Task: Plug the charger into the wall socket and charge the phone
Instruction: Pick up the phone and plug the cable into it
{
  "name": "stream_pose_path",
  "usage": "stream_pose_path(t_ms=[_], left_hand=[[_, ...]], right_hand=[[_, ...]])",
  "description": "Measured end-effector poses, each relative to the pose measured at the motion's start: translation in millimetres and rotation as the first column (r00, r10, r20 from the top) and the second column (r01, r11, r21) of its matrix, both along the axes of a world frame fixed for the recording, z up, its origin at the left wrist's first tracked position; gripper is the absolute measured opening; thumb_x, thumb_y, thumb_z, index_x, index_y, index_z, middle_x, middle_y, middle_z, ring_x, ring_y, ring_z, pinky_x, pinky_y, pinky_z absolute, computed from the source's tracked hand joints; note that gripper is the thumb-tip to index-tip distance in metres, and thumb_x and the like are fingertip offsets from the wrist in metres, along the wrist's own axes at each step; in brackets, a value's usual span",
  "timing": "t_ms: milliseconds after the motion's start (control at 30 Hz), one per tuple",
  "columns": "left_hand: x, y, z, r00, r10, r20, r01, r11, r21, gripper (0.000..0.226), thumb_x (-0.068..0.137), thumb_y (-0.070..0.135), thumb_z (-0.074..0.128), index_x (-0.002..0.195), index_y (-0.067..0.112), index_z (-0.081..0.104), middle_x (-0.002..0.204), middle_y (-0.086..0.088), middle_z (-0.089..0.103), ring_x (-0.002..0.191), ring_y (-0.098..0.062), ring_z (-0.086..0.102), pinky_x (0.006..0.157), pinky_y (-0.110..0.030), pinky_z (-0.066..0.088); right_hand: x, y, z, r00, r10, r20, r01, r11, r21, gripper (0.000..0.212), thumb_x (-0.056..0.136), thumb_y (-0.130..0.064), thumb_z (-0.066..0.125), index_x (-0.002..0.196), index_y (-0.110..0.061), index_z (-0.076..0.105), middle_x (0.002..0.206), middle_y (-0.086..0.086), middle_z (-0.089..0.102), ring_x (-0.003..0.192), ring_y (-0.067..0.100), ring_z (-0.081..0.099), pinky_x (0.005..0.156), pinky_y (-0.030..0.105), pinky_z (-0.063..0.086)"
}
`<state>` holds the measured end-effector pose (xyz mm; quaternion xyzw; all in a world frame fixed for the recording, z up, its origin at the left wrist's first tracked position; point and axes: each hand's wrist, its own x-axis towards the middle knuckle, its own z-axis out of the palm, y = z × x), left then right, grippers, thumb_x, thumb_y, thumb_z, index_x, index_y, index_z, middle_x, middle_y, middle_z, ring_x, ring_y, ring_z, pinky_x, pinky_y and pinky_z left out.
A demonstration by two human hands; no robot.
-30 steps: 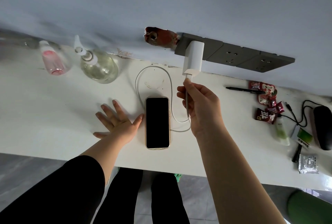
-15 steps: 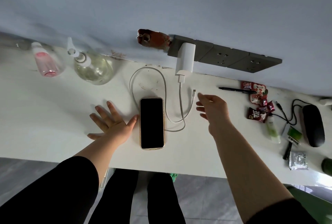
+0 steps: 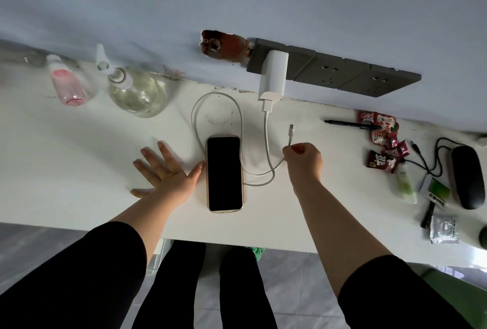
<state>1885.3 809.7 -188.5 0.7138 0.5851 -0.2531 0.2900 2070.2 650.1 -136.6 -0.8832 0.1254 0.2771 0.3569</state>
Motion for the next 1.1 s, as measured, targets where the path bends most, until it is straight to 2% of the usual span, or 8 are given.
stream_pose_path(t_ms=[133, 267, 333, 467, 667, 867, 967, 1100], left_hand=[[0, -3, 6, 0.998, 0.046, 0.051, -0.046, 0.999, -0.002, 0.108, 0.063, 0.088, 0.02, 0.148, 0.031, -0.018, 0.16, -0.007, -0.02, 0.146, -0.03, -0.02, 0.107, -0.073, -0.003], [1, -7, 27, 0.984, 0.113, 0.14, -0.129, 0.985, 0.113, 0.082, 0.087, 0.05, 0.049, 0.15, 0.029, 0.0, 0.162, -0.004, -0.004, 0.149, -0.027, -0.003, 0.112, -0.064, 0.012], [10, -17, 40, 0.962, 0.135, 0.239, -0.167, 0.979, 0.121, 0.076, 0.088, 0.043, 0.052, 0.15, 0.021, 0.013, 0.16, -0.008, 0.012, 0.146, -0.03, 0.013, 0.113, -0.057, 0.021], [45, -55, 52, 0.954, 0.139, 0.265, -0.151, 0.988, 0.026, 0.1, 0.078, 0.06, 0.058, 0.151, 0.017, 0.003, 0.16, -0.008, 0.011, 0.144, -0.032, 0.018, 0.111, -0.053, 0.027], [72, -86, 34, 0.966, 0.222, 0.132, -0.231, 0.971, 0.054, 0.118, 0.071, 0.054, 0.07, 0.149, 0.019, -0.01, 0.161, -0.001, -0.003, 0.147, -0.024, 0.003, 0.113, -0.049, 0.022], [67, -84, 41, 0.961, 0.218, 0.171, -0.238, 0.965, 0.109, 0.103, 0.067, 0.04, 0.073, 0.147, 0.018, 0.011, 0.155, -0.004, 0.019, 0.136, -0.031, 0.027, 0.102, -0.046, 0.036], [59, -78, 63, 0.937, 0.262, 0.231, -0.284, 0.957, 0.065, 0.095, 0.061, 0.041, 0.072, 0.139, 0.017, 0.023, 0.142, -0.009, 0.039, 0.127, -0.035, 0.037, 0.099, -0.05, 0.039], [51, -70, 119, 0.825, 0.376, 0.423, -0.381, 0.921, -0.075, 0.089, 0.056, 0.045, 0.071, 0.131, 0.02, 0.03, 0.122, -0.004, 0.051, 0.115, -0.03, 0.047, 0.09, -0.045, 0.047]], right_hand=[[-8, -24, 28, 0.999, -0.001, 0.052, -0.008, 0.983, 0.183, 0.01, 0.074, -0.018, 0.064, 0.075, -0.025, 0.056, 0.082, 0.005, 0.077, 0.084, 0.022, 0.07, 0.068, 0.03, 0.048], [-9, -55, 57, 0.982, 0.011, 0.187, -0.059, 0.965, 0.254, 0.024, 0.082, -0.008, 0.065, 0.075, -0.029, 0.056, 0.079, -0.008, 0.076, 0.079, -0.003, 0.07, 0.066, 0.009, 0.048], [-10, -67, 66, 0.976, 0.022, 0.219, -0.079, 0.963, 0.256, 0.026, 0.083, -0.004, 0.062, 0.077, -0.028, 0.056, 0.087, 0.0, 0.075, 0.086, -0.001, 0.07, 0.07, 0.009, 0.048], [-16, -77, 66, 0.958, 0.137, 0.25, -0.192, 0.958, 0.212, 0.032, 0.084, -0.002, 0.063, 0.076, -0.031, 0.052, 0.086, -0.003, 0.072, 0.091, 0.009, 0.07, 0.08, 0.023, 0.051], [-24, -72, 43, 0.957, 0.203, 0.209, -0.243, 0.952, 0.188, 0.026, 0.083, -0.007, 0.064, 0.076, -0.029, 0.053, 0.08, -0.011, 0.069, 0.081, -0.013, 0.064, 0.063, 0.001, 0.043], [-27, -72, 49, 0.951, 0.242, 0.194, -0.283, 0.933, 0.222, 0.029, 0.084, -0.008, 0.062, 0.076, -0.034, 0.053, 0.083, -0.012, 0.071, 0.085, -0.005, 0.067, 0.067, 0.005, 0.046], [-24, -74, 70, 0.936, 0.286, 0.207, -0.33, 0.918, 0.221, 0.025, 0.085, -0.01, 0.065, 0.079, -0.033, 0.057, 0.085, -0.009, 0.072, 0.087, 0.001, 0.068, 0.078, 0.019, 0.051], [-26, -69, 120, 0.928, 0.334, 0.165, -0.367, 0.892, 0.263, 0.025, 0.084, -0.014, 0.07, 0.083, -0.038, 0.064, 0.078, -0.011, 0.075, 0.082, 0.0, 0.069, 0.079, 0.021, 0.052]])
